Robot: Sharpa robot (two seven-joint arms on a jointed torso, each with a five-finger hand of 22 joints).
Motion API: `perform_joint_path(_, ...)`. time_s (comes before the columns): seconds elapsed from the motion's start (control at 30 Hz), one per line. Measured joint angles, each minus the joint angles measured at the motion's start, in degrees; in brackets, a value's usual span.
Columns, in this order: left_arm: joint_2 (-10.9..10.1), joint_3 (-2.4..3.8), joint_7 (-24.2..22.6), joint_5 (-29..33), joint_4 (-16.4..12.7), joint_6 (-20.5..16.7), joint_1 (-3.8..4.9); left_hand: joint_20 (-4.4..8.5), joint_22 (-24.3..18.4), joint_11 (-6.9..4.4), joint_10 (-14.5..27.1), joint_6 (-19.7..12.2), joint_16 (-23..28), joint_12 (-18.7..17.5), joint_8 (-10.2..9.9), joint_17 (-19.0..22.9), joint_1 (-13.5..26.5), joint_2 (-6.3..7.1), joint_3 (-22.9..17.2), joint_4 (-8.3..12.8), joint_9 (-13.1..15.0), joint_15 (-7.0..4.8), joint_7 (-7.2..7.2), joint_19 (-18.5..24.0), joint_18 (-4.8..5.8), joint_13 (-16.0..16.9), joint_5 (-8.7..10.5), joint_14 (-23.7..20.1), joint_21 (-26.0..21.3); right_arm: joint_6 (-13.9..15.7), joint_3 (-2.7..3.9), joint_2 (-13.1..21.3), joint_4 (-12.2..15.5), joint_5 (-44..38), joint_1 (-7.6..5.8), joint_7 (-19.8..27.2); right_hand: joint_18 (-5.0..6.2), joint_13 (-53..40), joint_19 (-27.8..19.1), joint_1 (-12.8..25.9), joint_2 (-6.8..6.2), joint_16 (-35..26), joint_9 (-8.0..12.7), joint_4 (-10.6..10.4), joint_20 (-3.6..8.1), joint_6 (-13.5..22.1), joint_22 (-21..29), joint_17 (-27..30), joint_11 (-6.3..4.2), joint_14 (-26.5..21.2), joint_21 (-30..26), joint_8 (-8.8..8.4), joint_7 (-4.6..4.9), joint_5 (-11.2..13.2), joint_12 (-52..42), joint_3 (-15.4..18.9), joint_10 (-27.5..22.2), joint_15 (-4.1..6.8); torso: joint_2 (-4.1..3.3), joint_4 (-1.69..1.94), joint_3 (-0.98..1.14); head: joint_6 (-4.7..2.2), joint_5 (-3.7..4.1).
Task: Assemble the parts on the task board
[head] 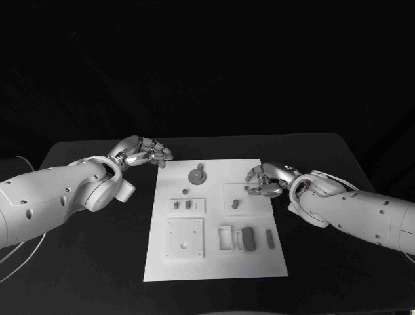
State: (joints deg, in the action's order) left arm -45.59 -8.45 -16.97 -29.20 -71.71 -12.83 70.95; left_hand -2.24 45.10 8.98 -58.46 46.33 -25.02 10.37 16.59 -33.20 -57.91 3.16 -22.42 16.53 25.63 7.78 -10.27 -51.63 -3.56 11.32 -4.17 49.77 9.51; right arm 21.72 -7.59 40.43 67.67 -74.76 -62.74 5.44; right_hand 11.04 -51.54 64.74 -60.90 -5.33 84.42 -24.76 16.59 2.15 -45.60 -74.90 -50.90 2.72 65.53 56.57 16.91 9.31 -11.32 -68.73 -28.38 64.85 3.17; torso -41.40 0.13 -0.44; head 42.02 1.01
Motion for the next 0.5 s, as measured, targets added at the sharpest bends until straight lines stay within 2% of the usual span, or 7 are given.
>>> perform_joint_path(0.27,0.04,0.0,-0.04,0.44,0.4,-0.03,0.0,0.09,0.0,0.0,0.0,-0.17,0.0,-0.22,0.0,-0.08,0.0,0.0,0.0,0.0,0.0,0.0,-0.16,-0.09,-0.05,-0.1,0.0,0.0,0.0,0.0,0.0,-0.41,-0.2,-0.31,0.06,0.03,0.0,0.07,0.13,0.19,0.91,0.0,-0.37,0.0,-0.07,-1.86,0.0,0.05,-0.48,0.32,0.0,0.96,-0.76,0.0,0.0,0.0,0.48,0.29,0.0,-0.03,0.01,0.14,-0.1)
perform_joint_path(0.37,0.06,0.0,-0.03,0.52,0.43,-0.02,-0.01,0.09,0.0,0.0,0.0,-0.16,0.0,-0.22,0.0,-0.12,0.0,0.0,0.01,-0.01,-0.01,-0.02,-0.16,-0.09,-0.52,-0.1,0.0,0.02,0.0,0.01,0.0,-0.45,-0.27,-0.36,0.09,0.05,0.0,0.13,0.27,0.18,0.95,0.0,-0.5,0.0,-0.12,-2.46,0.0,0.05,-0.59,0.55,0.21,1.08,-0.98,0.0,0.0,0.0,0.58,0.48,0.0,-0.04,0.01,0.19,-0.13)
perform_joint_path(0.43,0.09,0.0,-0.02,0.58,0.43,0.0,-0.01,0.09,0.0,0.0,0.0,-0.17,0.0,-0.21,0.0,-0.11,-0.22,0.21,0.15,-0.15,-0.01,-0.21,-0.16,-0.09,-0.91,-0.17,0.0,0.2,0.0,0.0,0.0,-0.52,-0.36,-0.4,0.11,0.07,0.0,0.13,0.27,0.19,1.65,0.0,-0.64,0.0,-0.12,-3.0,0.0,0.05,-0.7,0.59,0.21,1.6,-1.32,0.0,0.0,0.0,0.7,0.44,0.0,-0.03,0.0,0.19,-0.04)
perform_joint_path(0.5,0.11,0.0,0.02,0.62,0.43,0.01,-0.01,0.09,0.0,0.0,0.0,-0.17,0.0,-0.21,0.0,-0.11,-0.22,0.22,0.15,-0.15,-0.01,-0.21,-0.16,-0.09,-0.92,-0.17,0.0,0.21,0.0,-0.01,0.0,-0.63,-0.47,-0.43,0.12,0.07,0.0,0.19,0.27,0.1,1.95,-0.01,-0.85,0.0,-0.12,-3.62,0.0,0.05,-0.89,0.63,0.21,1.88,-1.69,0.0,0.0,0.0,0.89,0.91,0.0,-0.03,-0.01,0.19,-0.02)
